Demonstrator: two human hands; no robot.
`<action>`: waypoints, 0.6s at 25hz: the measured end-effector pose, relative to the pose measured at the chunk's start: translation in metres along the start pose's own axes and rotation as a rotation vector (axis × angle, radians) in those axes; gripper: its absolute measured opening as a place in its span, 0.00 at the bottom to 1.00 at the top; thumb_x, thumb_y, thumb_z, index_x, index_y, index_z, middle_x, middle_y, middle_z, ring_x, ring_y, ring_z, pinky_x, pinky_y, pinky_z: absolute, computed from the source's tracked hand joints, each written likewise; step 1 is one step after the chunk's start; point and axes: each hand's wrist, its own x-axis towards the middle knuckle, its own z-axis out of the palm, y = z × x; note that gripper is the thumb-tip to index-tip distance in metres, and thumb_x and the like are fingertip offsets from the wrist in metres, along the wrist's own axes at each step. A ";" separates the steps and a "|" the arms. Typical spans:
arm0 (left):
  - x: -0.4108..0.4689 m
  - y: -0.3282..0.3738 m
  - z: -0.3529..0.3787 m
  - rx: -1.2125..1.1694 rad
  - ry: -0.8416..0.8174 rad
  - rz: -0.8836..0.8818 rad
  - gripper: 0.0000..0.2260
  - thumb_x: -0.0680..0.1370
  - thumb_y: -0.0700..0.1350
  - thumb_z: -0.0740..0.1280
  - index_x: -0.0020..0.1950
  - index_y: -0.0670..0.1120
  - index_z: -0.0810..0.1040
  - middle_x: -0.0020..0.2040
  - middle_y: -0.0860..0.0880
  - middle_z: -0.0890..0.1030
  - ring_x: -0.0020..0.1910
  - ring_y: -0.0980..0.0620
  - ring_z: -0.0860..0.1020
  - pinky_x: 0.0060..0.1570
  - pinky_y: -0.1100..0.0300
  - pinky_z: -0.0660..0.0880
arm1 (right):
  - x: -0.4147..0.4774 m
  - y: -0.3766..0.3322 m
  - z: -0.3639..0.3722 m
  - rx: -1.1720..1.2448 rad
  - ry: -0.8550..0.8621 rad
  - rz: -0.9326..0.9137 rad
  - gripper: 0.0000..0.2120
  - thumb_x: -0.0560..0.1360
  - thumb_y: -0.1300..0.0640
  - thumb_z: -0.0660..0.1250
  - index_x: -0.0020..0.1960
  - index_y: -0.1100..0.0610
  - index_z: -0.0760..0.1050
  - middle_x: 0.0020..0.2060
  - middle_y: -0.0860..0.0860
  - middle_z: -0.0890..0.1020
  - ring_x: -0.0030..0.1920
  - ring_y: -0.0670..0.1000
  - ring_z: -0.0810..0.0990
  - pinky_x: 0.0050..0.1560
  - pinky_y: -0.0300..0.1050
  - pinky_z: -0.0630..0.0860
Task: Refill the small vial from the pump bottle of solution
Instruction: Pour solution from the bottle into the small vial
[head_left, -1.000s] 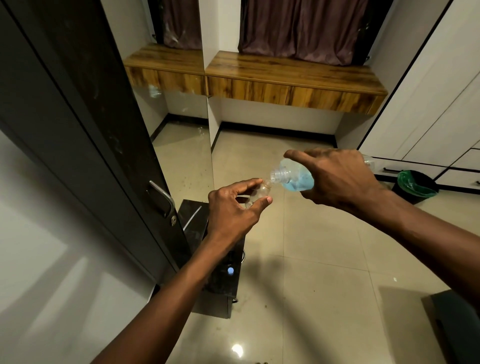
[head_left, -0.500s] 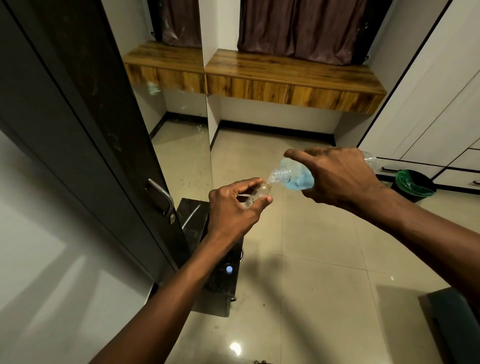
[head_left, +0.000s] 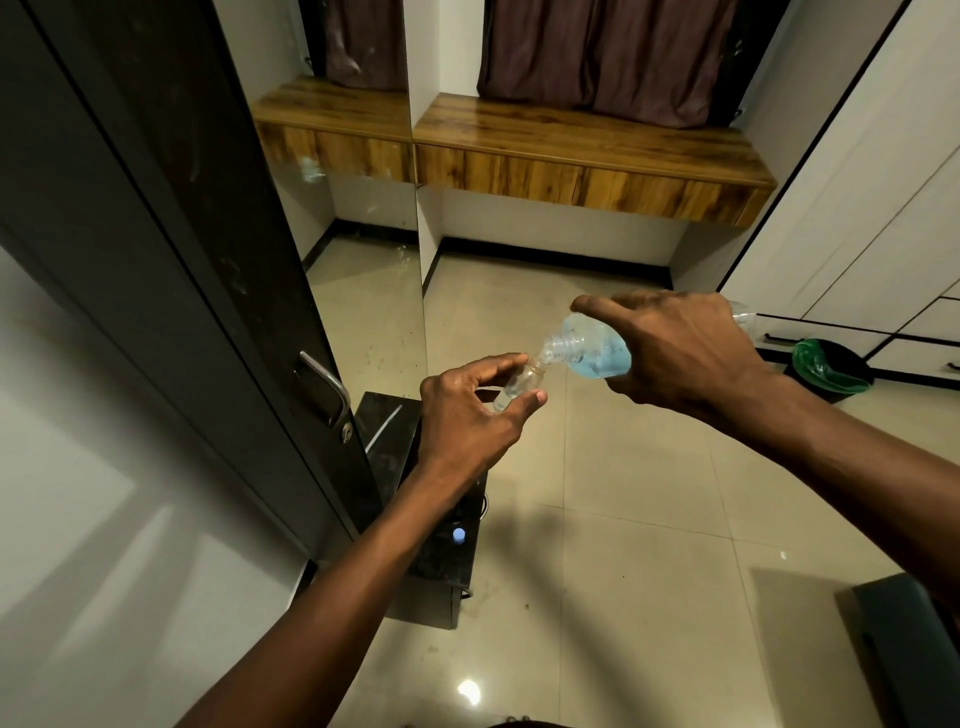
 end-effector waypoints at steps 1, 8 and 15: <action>0.000 -0.001 0.000 0.000 0.001 0.001 0.18 0.69 0.47 0.81 0.58 0.51 0.86 0.51 0.57 0.87 0.46 0.63 0.84 0.45 0.57 0.84 | 0.000 0.000 0.000 0.003 0.000 0.000 0.41 0.68 0.43 0.76 0.75 0.44 0.60 0.59 0.54 0.84 0.45 0.61 0.84 0.41 0.54 0.82; -0.002 -0.003 0.001 -0.021 0.003 -0.022 0.18 0.69 0.47 0.81 0.57 0.52 0.86 0.51 0.58 0.86 0.46 0.62 0.84 0.44 0.56 0.84 | 0.000 -0.001 0.002 0.002 0.001 -0.007 0.40 0.69 0.43 0.76 0.75 0.44 0.61 0.59 0.55 0.84 0.45 0.61 0.85 0.41 0.53 0.82; -0.003 -0.004 0.001 -0.027 0.001 -0.025 0.18 0.69 0.48 0.81 0.57 0.52 0.86 0.51 0.58 0.86 0.47 0.62 0.84 0.45 0.55 0.84 | -0.001 -0.001 0.001 0.004 0.002 -0.006 0.40 0.69 0.42 0.76 0.76 0.44 0.61 0.59 0.55 0.84 0.45 0.61 0.84 0.42 0.53 0.82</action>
